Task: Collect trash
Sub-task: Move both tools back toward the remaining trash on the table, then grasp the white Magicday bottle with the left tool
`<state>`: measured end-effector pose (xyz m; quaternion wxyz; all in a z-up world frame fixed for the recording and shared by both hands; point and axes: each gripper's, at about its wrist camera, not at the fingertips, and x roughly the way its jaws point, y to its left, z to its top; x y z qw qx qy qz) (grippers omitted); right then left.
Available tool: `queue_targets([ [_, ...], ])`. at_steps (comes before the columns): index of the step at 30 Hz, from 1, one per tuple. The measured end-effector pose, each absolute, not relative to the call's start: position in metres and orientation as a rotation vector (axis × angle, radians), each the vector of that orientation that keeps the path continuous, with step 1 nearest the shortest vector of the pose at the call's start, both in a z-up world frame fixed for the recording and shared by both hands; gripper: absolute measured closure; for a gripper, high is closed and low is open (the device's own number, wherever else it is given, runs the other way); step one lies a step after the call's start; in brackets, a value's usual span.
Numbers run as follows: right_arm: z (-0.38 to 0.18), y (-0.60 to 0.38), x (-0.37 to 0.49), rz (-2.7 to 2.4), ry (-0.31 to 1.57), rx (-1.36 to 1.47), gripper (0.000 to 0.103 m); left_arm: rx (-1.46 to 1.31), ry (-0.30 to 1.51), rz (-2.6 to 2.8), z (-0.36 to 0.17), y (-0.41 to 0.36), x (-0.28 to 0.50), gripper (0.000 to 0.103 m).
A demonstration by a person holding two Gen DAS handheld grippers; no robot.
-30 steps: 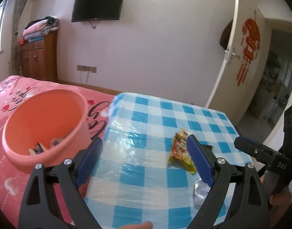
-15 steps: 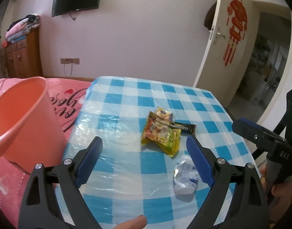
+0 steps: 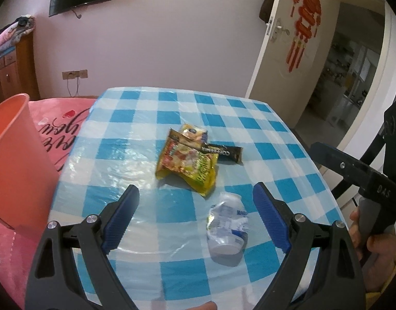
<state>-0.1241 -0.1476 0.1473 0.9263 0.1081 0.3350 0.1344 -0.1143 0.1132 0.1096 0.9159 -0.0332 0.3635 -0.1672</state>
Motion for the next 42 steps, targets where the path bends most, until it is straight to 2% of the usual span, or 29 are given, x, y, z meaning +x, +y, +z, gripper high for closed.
queue_targets([
  [13, 0.117, -0.184, -0.128, 0.205, 0.74, 0.247, 0.009, -0.012, 0.804, -0.464, 0.09, 0.079, -0.122, 0.013],
  [20, 0.1, -0.2, -0.121, 0.181, 0.779, 0.276, 0.009, -0.001, 0.902, -0.515, 0.063, 0.057, -0.12, 0.013],
  [36, 0.076, -0.187, -0.098, 0.235, 0.852, 0.27, 0.009, 0.002, 1.006, -0.466, 0.03, 0.047, -0.093, 0.013],
  [40, 0.074, -0.179, -0.092, 0.255, 0.872, 0.26, 0.009, -0.015, 1.019, -0.464, 0.027, 0.046, -0.088, 0.018],
  [42, 0.074, -0.173, -0.089, 0.269, 0.881, 0.246, 0.009, -0.013, 1.021, -0.455, 0.026, 0.046, -0.086, 0.025],
])
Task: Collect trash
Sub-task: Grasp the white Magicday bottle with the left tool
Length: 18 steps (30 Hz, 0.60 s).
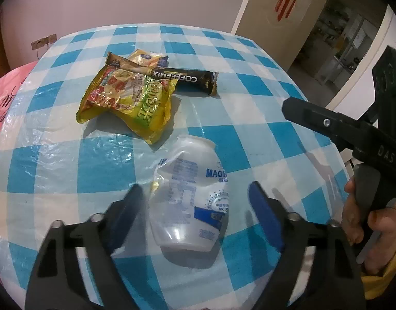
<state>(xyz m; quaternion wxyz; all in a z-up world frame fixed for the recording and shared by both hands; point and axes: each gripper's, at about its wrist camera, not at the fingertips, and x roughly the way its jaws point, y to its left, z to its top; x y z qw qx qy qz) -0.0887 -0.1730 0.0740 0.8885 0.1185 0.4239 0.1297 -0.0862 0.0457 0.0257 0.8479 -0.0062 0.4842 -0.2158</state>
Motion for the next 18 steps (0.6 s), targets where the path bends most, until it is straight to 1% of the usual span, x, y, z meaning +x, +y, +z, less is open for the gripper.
queue_targets([
  [3, 0.075, -0.164, -0.085, 0.293, 0.889, 0.224, 0.009, -0.016, 1.014, -0.448, 0.026, 0.047, -0.086, 0.027],
  [5, 0.075, -0.158, -0.082, 0.311, 0.9, 0.212, 0.009, -0.011, 1.007, -0.434, 0.026, 0.048, -0.085, 0.035],
  [8, 0.073, -0.149, -0.077, 0.334, 0.918, 0.2, 0.009, -0.03, 1.003, -0.424, 0.026, 0.053, -0.084, 0.042],
  [13, 0.073, -0.133, -0.069, 0.382, 0.94, 0.185, 0.009, -0.066, 1.002, -0.43, 0.026, 0.059, -0.082, 0.044],
  [14, 0.073, -0.13, -0.068, 0.39, 0.943, 0.188, 0.009, -0.08, 1.002, -0.43, 0.026, 0.061, -0.081, 0.048],
  [16, 0.073, -0.125, -0.064, 0.405, 0.949, 0.188, 0.009, -0.107, 1.011, -0.431, 0.026, 0.064, -0.079, 0.06],
  [18, 0.073, -0.12, -0.06, 0.414, 0.952, 0.18, 0.009, -0.144, 1.016, -0.434, 0.025, 0.07, -0.078, 0.061],
])
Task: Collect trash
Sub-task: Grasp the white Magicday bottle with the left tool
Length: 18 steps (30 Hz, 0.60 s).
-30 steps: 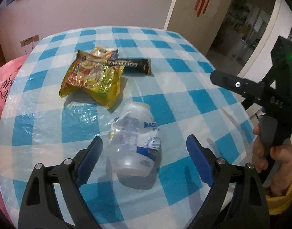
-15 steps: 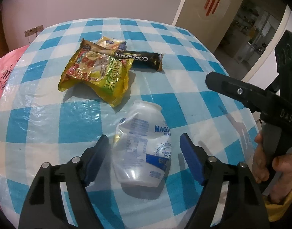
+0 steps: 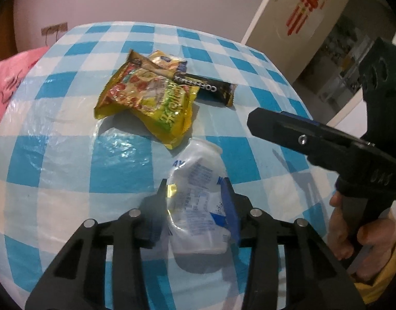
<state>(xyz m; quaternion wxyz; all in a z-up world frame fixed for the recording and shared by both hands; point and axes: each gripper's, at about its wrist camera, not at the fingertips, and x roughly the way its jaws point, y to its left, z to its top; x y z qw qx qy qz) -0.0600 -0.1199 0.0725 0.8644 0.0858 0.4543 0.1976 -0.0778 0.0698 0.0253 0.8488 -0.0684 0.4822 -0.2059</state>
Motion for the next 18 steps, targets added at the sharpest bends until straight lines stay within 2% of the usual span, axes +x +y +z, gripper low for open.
queue_targets([
  [13, 0.071, -0.092, -0.035, 0.475, 0.968, 0.145, 0.009, -0.153, 0.993, -0.382, 0.028, 0.099, -0.072, 0.062],
  [18, 0.068, -0.075, -0.027, 0.514, 0.981, 0.127, 0.009, -0.078, 0.976, -0.374, 0.033, 0.103, -0.076, 0.042],
])
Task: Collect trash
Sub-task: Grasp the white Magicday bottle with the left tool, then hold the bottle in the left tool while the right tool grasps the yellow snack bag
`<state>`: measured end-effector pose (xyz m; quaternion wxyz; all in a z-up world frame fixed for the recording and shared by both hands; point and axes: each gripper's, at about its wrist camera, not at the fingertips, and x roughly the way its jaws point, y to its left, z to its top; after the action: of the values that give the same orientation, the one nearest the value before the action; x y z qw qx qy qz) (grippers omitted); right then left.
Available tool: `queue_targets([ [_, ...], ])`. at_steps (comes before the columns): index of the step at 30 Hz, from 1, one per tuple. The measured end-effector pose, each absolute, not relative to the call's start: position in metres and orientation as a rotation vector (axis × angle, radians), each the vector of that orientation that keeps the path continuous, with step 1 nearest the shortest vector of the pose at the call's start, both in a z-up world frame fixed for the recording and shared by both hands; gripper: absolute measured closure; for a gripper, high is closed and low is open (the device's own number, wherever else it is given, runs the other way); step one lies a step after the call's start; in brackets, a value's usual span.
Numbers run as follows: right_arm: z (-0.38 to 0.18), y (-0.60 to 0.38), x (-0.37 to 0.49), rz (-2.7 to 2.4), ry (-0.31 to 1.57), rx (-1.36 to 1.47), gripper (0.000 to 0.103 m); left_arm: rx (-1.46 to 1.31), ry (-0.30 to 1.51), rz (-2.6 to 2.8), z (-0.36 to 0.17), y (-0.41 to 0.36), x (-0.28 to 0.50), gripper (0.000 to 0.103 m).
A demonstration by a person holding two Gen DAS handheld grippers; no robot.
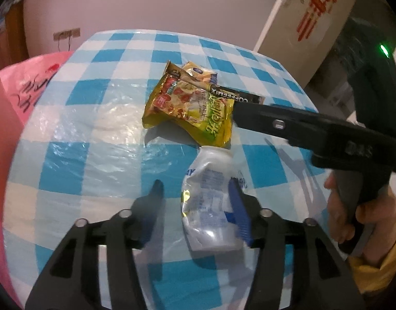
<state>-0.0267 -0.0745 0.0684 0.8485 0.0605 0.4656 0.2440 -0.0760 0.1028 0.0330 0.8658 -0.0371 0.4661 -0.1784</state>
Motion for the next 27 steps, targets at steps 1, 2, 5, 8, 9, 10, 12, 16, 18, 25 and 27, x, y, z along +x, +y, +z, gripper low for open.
queue_targets([
  [1, 0.068, -0.07, -0.025, 0.523, 0.982, 0.115, 0.009, -0.061, 0.97, -0.379, 0.034, 0.102, -0.078, 0.036],
  [2, 0.067, -0.066, -0.023, 0.532, 0.983, 0.104, 0.009, -0.043, 0.96, -0.388, 0.036, 0.101, -0.081, 0.035],
  [5, 0.068, -0.057, -0.016, 0.551, 0.98, 0.086, 0.009, 0.011, 0.94, -0.421, 0.039, 0.094, -0.086, 0.034],
  [8, 0.067, -0.052, -0.009, 0.582, 0.991, 0.082, 0.009, 0.08, 0.934, -0.438, 0.035, 0.082, -0.091, 0.034],
  [9, 0.066, -0.05, -0.005, 0.595, 1.003, 0.086, 0.009, 0.085, 0.937, -0.434, 0.034, 0.081, -0.091, 0.034],
  [10, 0.064, -0.049, -0.003, 0.603, 1.011, 0.091, 0.009, 0.082, 0.943, -0.434, 0.032, 0.08, -0.091, 0.034],
  [12, 0.062, -0.048, 0.001, 0.617, 1.023, 0.104, 0.009, 0.059, 0.956, -0.429, 0.028, 0.082, -0.088, 0.038],
  [16, 0.06, -0.047, 0.004, 0.627, 1.018, 0.121, 0.01, 0.053, 0.954, -0.418, 0.027, 0.083, -0.086, 0.042],
  [18, 0.058, -0.047, 0.004, 0.641, 1.029, 0.141, 0.02, 0.052, 0.951, -0.405, 0.026, 0.085, -0.084, 0.042],
  [25, 0.05, -0.05, 0.002, 0.704, 1.097, 0.246, 0.021, -0.02, 0.964, -0.349, 0.027, 0.109, -0.082, 0.042],
  [27, 0.05, -0.051, 0.002, 0.693, 1.095, 0.255, 0.021, -0.035, 0.958, -0.315, 0.028, 0.12, -0.082, 0.042],
])
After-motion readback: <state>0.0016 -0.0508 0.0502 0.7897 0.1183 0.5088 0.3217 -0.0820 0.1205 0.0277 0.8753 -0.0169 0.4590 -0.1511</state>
